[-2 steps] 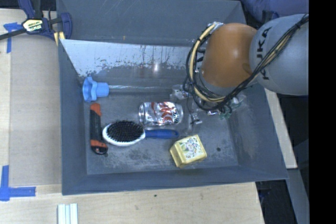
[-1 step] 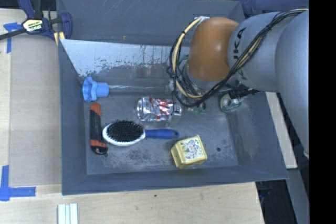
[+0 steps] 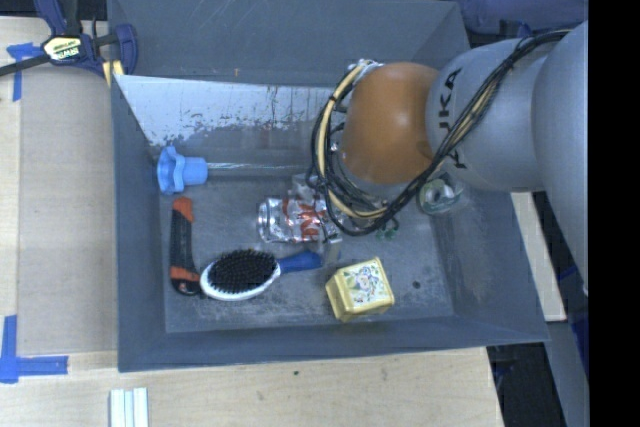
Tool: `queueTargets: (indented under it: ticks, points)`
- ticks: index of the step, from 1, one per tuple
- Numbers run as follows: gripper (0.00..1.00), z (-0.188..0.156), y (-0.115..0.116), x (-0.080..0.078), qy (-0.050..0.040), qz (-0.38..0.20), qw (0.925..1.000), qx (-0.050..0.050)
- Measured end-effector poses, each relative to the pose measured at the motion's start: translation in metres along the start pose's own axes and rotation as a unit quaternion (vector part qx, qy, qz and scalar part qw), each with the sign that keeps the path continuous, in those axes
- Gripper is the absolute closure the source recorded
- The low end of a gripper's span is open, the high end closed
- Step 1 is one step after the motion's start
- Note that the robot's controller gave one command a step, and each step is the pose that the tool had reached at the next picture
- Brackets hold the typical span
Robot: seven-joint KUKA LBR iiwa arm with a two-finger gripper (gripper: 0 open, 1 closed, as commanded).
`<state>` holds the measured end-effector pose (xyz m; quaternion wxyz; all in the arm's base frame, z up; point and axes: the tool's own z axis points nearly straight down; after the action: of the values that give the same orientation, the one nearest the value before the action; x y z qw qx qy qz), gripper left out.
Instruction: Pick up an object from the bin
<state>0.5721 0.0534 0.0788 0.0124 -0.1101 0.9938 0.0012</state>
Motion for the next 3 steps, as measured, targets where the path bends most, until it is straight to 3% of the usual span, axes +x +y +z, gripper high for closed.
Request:
queueTargets:
  ticks: [2,3]
  points:
    - [1.0,-0.019,0.007,0.001,0.0039,-0.014,0.9999,0.001]
    - [1.0,-0.014,0.036,0.004,-0.0014,0.093,0.9956,0.001]
